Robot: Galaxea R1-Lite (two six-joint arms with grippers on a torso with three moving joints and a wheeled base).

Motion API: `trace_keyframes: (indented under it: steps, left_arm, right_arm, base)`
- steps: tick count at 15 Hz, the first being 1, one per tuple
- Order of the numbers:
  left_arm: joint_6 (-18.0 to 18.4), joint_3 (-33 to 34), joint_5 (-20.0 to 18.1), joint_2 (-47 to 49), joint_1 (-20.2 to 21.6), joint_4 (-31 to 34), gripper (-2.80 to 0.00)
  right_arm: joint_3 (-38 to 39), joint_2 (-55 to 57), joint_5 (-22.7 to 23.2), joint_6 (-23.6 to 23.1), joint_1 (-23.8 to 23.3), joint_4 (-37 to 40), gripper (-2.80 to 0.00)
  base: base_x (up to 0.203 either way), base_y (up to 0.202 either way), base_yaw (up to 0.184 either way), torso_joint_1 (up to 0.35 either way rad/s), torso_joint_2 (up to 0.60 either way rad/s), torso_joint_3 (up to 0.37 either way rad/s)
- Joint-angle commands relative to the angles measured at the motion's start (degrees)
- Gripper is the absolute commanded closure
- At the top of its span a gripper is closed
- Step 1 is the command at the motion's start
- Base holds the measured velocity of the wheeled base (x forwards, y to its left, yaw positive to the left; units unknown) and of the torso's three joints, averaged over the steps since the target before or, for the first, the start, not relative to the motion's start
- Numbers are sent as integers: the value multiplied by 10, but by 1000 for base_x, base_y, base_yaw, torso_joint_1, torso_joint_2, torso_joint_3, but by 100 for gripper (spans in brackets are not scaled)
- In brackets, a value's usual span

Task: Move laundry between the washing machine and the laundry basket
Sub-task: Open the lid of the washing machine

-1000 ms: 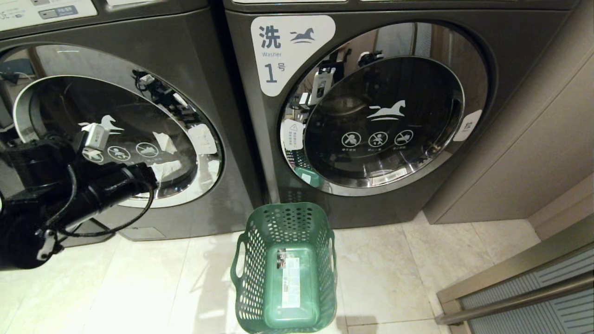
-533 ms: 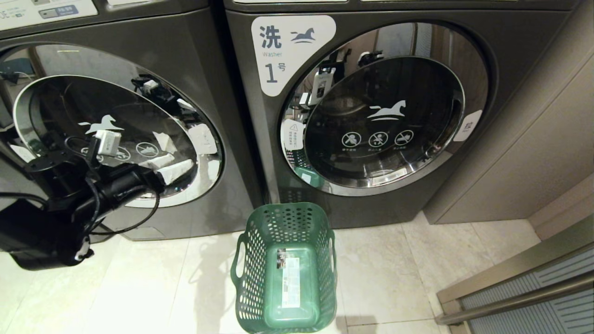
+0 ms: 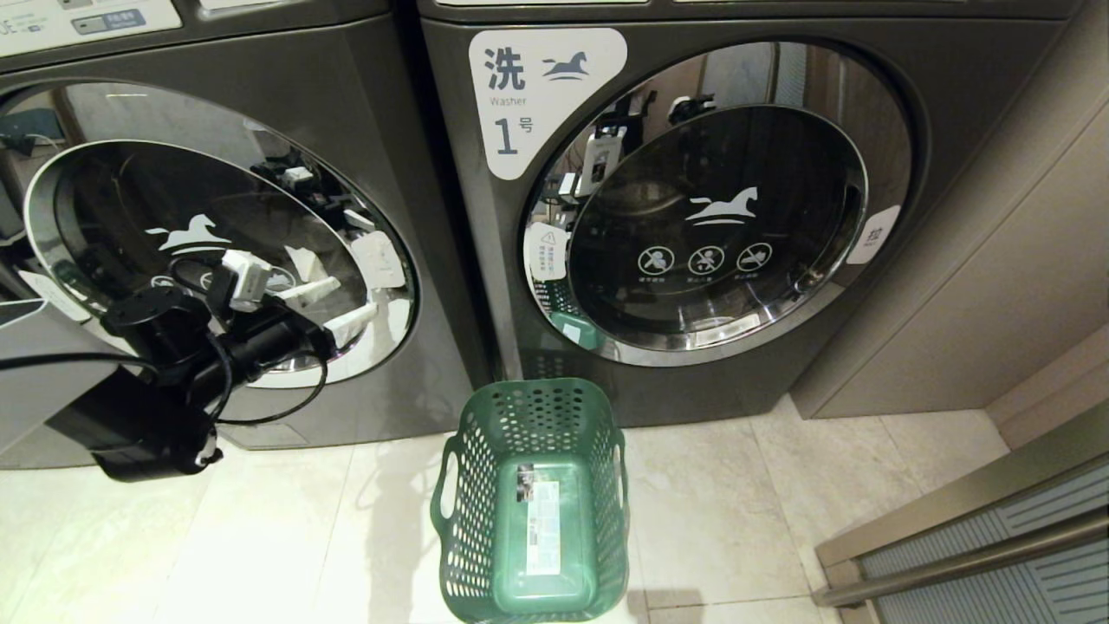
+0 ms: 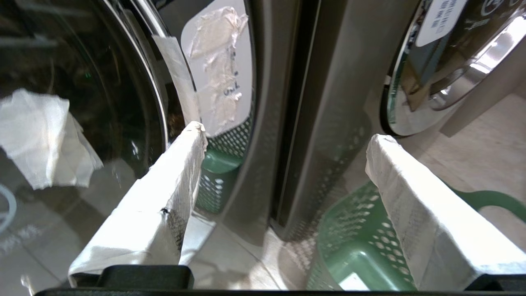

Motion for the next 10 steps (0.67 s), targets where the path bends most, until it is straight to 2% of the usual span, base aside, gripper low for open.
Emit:
trace_keyframes:
  steps: [1,7,10]
  left_arm:
    - [6,-19,7,20,0,-6,-280]
    - [10,-62,77,41,-13,-4,-280]
    - [7,-90,83,55,-28,-1,-280]
  right_arm:
    - [0,0,0,0,0,-1,0]
    - [0,0,0,0,0,-1,0]
    - [0,0,0,0,0,0,0]
  base:
    - [0,0,0,0,0,0]
    - [0,0,0,0,0,0]
    - [0,0,0,0,0,0]
